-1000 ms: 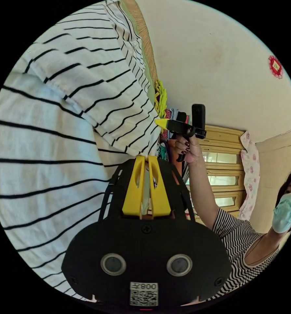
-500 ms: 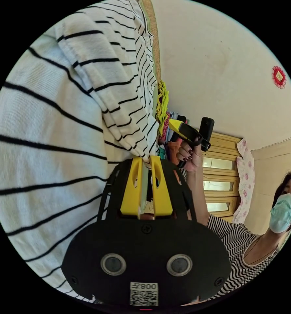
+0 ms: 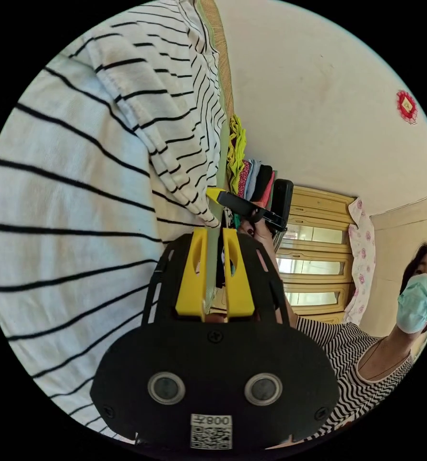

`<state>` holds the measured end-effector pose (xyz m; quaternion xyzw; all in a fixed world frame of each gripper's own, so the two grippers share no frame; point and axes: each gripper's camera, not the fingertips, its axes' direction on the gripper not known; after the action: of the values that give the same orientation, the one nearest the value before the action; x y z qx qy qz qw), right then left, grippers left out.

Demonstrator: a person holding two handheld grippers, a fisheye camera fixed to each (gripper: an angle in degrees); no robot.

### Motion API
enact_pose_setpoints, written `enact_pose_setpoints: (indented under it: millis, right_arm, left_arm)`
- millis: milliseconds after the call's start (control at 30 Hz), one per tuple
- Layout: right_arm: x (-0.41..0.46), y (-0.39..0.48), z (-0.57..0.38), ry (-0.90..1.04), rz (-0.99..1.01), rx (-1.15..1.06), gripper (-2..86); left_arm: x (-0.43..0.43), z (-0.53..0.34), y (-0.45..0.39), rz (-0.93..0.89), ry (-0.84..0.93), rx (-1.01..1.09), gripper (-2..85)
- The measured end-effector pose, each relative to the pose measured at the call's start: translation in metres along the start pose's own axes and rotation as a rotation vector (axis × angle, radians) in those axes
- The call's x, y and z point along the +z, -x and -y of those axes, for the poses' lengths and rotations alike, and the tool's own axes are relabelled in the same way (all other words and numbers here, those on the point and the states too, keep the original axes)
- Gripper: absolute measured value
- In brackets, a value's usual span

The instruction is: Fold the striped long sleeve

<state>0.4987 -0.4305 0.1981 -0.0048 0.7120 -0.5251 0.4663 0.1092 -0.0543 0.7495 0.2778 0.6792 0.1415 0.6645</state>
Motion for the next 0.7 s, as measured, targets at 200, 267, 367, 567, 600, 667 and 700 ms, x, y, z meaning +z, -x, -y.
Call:
enact_pose_setpoints:
  millis: [200,267,367,567,600,667,700]
  right_arm:
    - [-0.003,0.002,-0.001,-0.053,0.035,0.008,0.1]
    - [-0.007,0.008,-0.001,-0.079,0.045,-0.002,0.2]
    - [-0.013,0.025,0.003,-0.129,0.070,-0.036,0.5]
    - [0.006,0.089,0.071,-0.162,0.096,-0.210,3.3]
    - [0.014,0.103,0.093,-0.160,0.087,-0.240,4.3]
    - [0.025,0.122,0.126,-0.167,0.070,-0.291,4.9]
    - [0.033,0.134,0.149,-0.162,0.052,-0.317,5.2]
  left_arm:
    - [-0.086,-0.011,-0.029,0.103,-0.157,0.109,7.6]
    - [-0.140,-0.008,-0.048,0.269,-0.278,0.180,8.4]
    - [-0.187,0.002,-0.069,0.507,-0.364,0.240,9.2]
    - [-0.194,0.037,-0.088,0.805,-0.308,0.310,10.1]
    - [-0.191,0.039,-0.089,0.821,-0.292,0.321,10.1]
    - [-0.182,0.040,-0.094,0.859,-0.248,0.357,10.2]
    - [-0.180,0.039,-0.096,0.864,-0.237,0.371,10.2]
